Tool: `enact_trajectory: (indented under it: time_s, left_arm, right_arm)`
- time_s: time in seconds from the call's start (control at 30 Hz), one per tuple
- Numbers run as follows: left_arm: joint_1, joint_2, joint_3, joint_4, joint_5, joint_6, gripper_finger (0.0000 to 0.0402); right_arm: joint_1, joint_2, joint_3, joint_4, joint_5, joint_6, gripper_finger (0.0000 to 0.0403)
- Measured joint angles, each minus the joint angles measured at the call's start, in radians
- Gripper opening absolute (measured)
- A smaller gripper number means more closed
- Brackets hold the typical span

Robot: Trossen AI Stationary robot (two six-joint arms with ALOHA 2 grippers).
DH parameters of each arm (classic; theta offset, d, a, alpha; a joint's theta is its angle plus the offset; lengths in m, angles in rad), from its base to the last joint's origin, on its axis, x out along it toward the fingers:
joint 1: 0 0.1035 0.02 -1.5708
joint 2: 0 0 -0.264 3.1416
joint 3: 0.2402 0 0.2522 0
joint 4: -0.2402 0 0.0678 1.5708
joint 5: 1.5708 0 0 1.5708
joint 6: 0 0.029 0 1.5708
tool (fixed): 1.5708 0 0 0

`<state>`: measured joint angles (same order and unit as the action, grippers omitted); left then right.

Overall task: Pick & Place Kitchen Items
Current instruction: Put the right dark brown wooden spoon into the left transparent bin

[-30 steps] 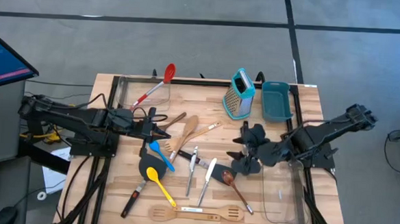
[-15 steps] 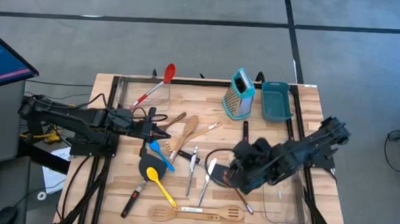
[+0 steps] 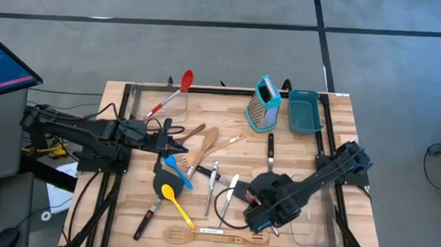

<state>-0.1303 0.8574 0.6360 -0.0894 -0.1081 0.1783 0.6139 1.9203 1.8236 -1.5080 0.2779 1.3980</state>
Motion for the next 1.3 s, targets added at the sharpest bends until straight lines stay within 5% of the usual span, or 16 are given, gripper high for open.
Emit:
enact_trajectory:
  time_s: [0.33,1.3]
  left_arm:
    - [0.001,0.000,-0.077,0.002,-0.001,-0.003,0.0004]
    - [0.001,0.000,-0.104,0.052,-0.004,-0.027,0.0004]
  right_arm:
    - [0.015,0.067,-0.004,0.043,-0.115,0.028,0.0269]
    - [0.041,0.080,-0.336,0.405,-0.150,0.070,0.0269]
